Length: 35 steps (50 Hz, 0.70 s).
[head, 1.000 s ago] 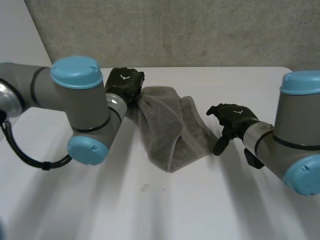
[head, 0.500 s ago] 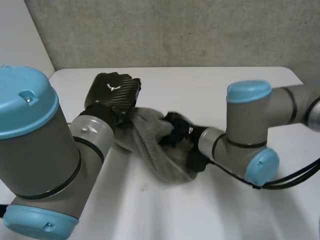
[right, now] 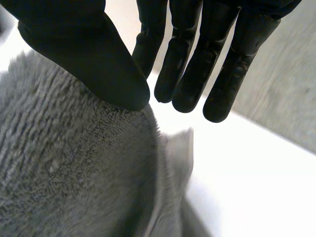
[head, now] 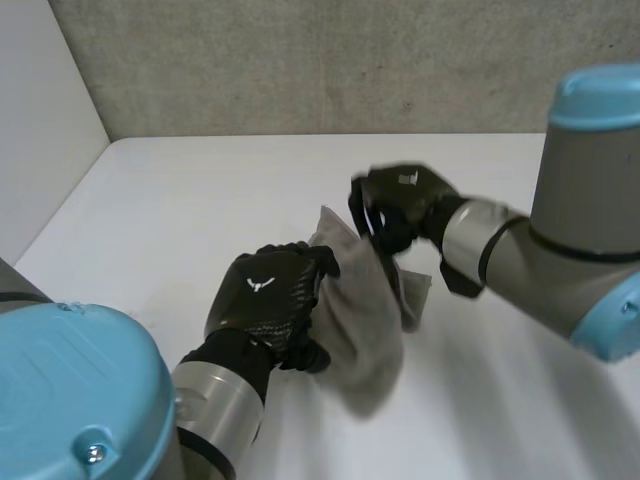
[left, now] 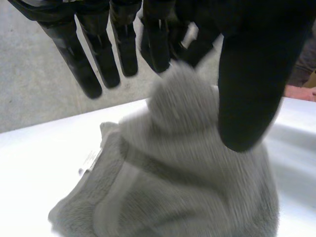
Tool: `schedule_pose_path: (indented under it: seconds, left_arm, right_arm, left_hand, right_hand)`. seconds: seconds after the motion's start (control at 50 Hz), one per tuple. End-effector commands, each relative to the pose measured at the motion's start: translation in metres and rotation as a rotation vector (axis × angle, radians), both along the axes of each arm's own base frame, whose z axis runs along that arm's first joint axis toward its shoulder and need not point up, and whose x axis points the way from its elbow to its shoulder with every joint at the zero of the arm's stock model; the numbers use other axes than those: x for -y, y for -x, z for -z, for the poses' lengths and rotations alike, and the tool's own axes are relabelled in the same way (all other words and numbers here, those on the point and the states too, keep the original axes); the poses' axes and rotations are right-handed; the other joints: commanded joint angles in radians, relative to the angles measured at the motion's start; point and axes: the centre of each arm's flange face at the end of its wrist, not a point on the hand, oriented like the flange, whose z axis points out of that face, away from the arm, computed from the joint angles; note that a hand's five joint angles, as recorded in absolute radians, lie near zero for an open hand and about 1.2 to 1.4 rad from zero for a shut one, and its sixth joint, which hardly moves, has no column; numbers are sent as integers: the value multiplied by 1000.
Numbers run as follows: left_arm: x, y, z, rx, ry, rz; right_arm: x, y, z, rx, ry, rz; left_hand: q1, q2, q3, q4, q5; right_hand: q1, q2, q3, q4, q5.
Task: Fold the towel.
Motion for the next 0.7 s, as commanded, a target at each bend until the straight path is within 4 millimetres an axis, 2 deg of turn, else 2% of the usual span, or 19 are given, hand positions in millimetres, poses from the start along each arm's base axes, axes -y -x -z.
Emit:
schedule_pose_path:
  seconds: [0.02, 0.04, 0.06, 0.1, 0.14, 0.16, 0.22, 0.26, 0.28, 0.32, 0.34, 0.38, 0.4, 0.42, 0.44, 0.46, 0.54, 0.7]
  left_arm:
    - [29, -18, -8, 8, -17, -105]
    - [42, -22, -10, 9, -9, -140]
    - [42, -22, -10, 9, -9, -141]
    - [65, -26, -11, 24, 13, -184]
    - [72, -23, -10, 32, 21, -169]
    - [79, -17, 0, 56, 9, -132]
    - [85, -9, 9, 79, -3, -83]
    - [94, 7, 28, 123, -27, 43]
    - [94, 7, 28, 123, -27, 43]
    - [105, 15, 50, 165, -63, 139]
    - [105, 15, 50, 165, -63, 139]
    - [110, 22, 66, 190, -80, 213]
    - [110, 22, 66, 190, -81, 213]
    - [112, 25, 70, 198, -81, 237]
    - [112, 25, 70, 198, -81, 237]
    - [113, 26, 71, 198, -80, 247]
    - [112, 27, 72, 197, -76, 257]
    - [113, 30, 71, 186, -54, 260]
  right_arm:
    - [-22, 16, 44, -252, -2, -51]
    - [-27, 19, 49, -266, -17, -63]
    - [-27, 19, 49, -266, -17, -63]
    - [-35, 24, 56, -285, -36, -69]
    - [-39, 25, 60, -289, -46, -72]
    - [-42, 27, 63, -293, -53, -73]
    - [-46, 30, 64, -288, -45, -72]
    - [-48, 31, 62, -280, -30, -68]
    - [-48, 31, 62, -280, -30, -68]
    - [-50, 33, 62, -269, -7, -63]
    - [-50, 33, 62, -269, -7, -62]
    - [-52, 35, 64, -267, 4, -49]
    - [-52, 36, 64, -267, 4, -49]
    - [-51, 37, 63, -262, 7, -41]
    - [-51, 37, 63, -262, 7, -41]
    - [-49, 40, 61, -255, 7, -24]
    - [-33, 60, 53, -241, 13, 70]
    - [-23, 69, 45, -224, 29, 112]
  left_hand:
    - [-295, -288, -304, -303, -303]
    - [-298, -291, -307, -306, -306]
    - [-298, -291, -307, -306, -306]
    - [-307, -300, -316, -315, -315]
    - [-307, -300, -316, -315, -315]
    - [-304, -297, -313, -312, -312]
    - [-298, -291, -307, -306, -306]
    - [-292, -285, -301, -300, -300]
    - [-292, -285, -301, -300, -300]
    - [-292, -285, -301, -300, -300]
    - [-292, -285, -301, -300, -300]
    - [-292, -285, -301, -300, -300]
    - [-292, -285, -301, -300, -300]
    - [-292, -285, -301, -300, -300]
    - [-292, -285, -301, -300, -300]
    - [-292, -285, -301, -300, -300]
    - [-292, -285, -301, -300, -300]
    - [-269, -262, -278, -277, -277]
  right_hand:
    - [419, 223, 212, 204, 240]
    - [419, 223, 212, 204, 240]
    - [419, 223, 212, 204, 240]
    - [419, 223, 212, 204, 240]
    - [419, 223, 212, 204, 240]
    - [419, 223, 212, 204, 240]
    - [419, 223, 212, 204, 240]
    - [419, 223, 212, 204, 240]
    - [419, 223, 212, 204, 240]
    - [419, 223, 212, 204, 240]
    - [419, 223, 212, 204, 240]
    - [419, 223, 212, 204, 240]
    - [419, 223, 212, 204, 240]
    - [225, 29, 19, 11, 46]
    - [223, 27, 17, 9, 44]
    - [-6, -202, -213, -221, -185]
    - [-199, -395, -405, -413, -378]
    - [-269, -466, -476, -484, -449]
